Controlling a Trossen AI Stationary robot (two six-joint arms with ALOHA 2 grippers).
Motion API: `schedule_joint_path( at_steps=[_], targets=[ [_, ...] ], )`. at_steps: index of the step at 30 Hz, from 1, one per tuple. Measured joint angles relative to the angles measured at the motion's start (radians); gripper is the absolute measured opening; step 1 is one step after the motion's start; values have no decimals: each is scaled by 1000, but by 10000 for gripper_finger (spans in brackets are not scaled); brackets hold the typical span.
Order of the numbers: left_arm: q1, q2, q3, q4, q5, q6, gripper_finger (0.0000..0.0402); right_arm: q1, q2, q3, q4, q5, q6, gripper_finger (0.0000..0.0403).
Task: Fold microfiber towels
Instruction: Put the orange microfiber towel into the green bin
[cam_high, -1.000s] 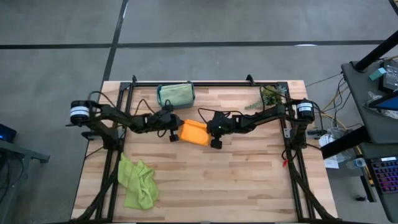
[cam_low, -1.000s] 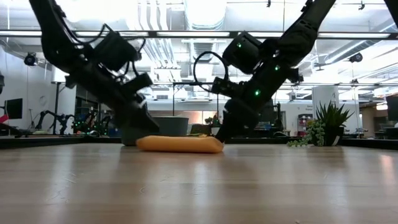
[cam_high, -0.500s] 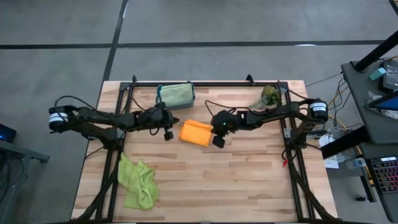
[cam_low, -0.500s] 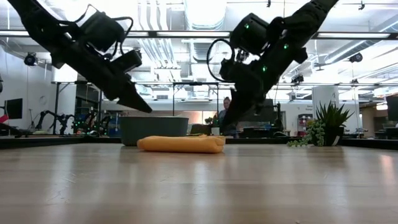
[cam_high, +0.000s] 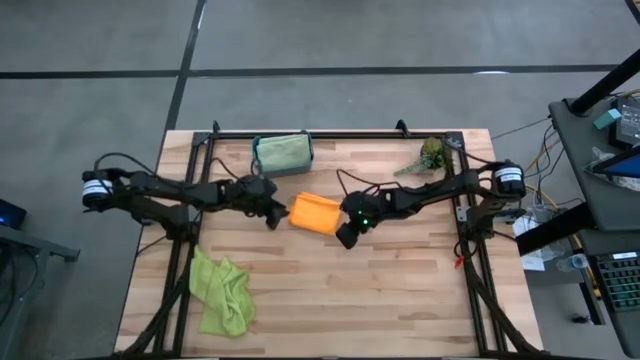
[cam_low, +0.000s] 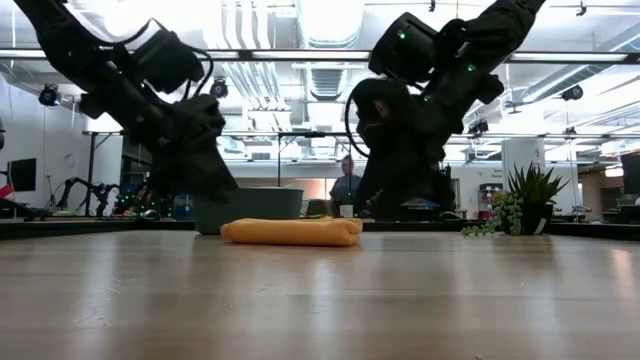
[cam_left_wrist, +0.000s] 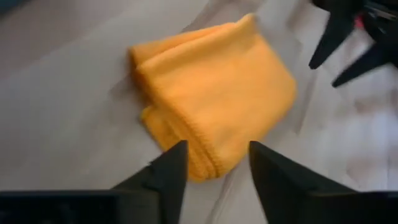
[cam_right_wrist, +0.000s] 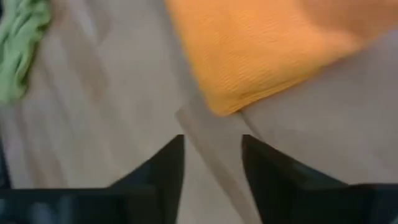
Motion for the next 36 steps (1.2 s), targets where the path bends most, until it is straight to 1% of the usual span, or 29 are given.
schedule_joint_path(
  at_steps=[3,5,7,9,11,15,18,21,25,30,36],
  targets=[
    [4,39,0,0,-35,-94,202,14,0,-10,2,81,82,191],
    [8,64,0,10,-47,-116,231,18,-2,-22,1,124,119,224],
    [8,90,4,25,-47,-117,252,19,-2,-35,18,154,155,255],
    [7,118,7,58,-47,-118,265,21,7,-56,71,169,200,282],
    [7,148,10,106,-47,-126,268,23,23,-79,133,169,229,303],
    [8,210,11,173,-45,-145,269,24,50,-103,241,175,256,331],
    [5,250,22,197,-42,-149,270,24,71,-104,290,201,269,342],
    [4,282,42,203,-42,-151,270,23,93,-105,333,221,275,345],
    [4,309,43,258,-42,-147,270,23,101,-104,342,291,279,339],
    [2,318,43,281,-38,-143,267,16,103,-105,375,310,275,327],
    [-3,318,43,317,-38,-116,231,13,103,-105,376,330,271,324]
  ],
)
